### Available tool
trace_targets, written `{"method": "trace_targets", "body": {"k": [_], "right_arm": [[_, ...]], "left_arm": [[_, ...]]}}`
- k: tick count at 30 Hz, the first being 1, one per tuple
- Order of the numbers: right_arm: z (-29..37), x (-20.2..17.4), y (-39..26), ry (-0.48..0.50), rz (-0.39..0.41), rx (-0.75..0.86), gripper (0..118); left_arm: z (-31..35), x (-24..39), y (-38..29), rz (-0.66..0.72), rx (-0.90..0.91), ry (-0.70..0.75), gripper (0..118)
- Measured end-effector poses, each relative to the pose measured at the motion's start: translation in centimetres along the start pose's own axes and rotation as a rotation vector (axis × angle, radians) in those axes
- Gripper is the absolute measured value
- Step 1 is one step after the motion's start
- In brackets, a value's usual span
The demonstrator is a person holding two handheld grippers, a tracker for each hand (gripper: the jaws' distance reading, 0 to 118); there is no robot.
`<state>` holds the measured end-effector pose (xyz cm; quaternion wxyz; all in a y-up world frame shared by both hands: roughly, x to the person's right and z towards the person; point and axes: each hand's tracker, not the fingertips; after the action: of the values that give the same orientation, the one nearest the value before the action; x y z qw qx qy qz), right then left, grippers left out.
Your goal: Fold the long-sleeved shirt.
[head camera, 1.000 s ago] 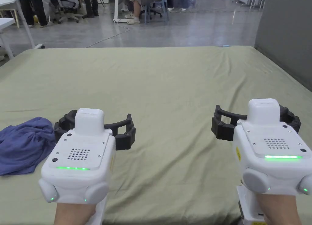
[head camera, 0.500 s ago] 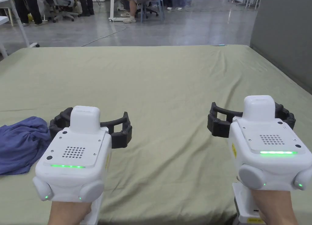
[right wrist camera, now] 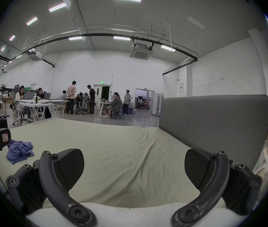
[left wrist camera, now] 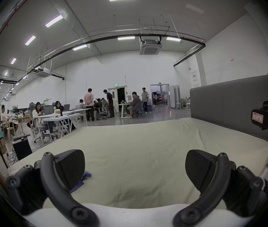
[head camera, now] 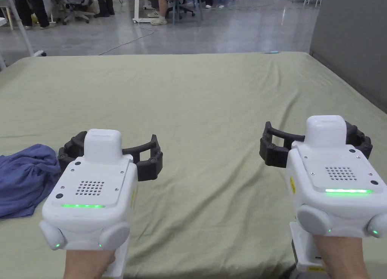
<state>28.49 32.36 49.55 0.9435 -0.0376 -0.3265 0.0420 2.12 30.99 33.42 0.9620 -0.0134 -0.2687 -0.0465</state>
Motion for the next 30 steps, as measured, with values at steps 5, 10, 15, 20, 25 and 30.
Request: {"method": "trace_targets", "body": {"k": [5,10,15,20,25,30], "right_arm": [[-0.5,0.3,0.4,0.013,-0.026,0.017,118],[-0.8,0.4,0.6,0.014,-0.036,0.011,118],[-0.7,0.6,0.3,0.003,-0.011,0.005,118],[-1.0,0.5,-0.3,-0.008,0.010,-0.033,118],[-0.9,0.8,0.0,-0.063,-0.049,-0.078,0],[-1.3,0.5,0.0,-0.037,-0.037,-0.092,0]], "left_arm": [[-0.6,0.6,0.1,-0.033,0.027,-0.035,118],[-1.3,1.1,-0.1,-0.040,0.045,-0.003,118],[-1.2,0.9,0.3,0.015,0.056,0.005,118],[-0.9,1.0,0.1,0.014,0.003,0.049,118],[-0.7,0.6,-0.1,0.027,-0.034,0.128,0],[-0.9,-0.6,-0.2,0.056,-0.051,0.078,0]]}}
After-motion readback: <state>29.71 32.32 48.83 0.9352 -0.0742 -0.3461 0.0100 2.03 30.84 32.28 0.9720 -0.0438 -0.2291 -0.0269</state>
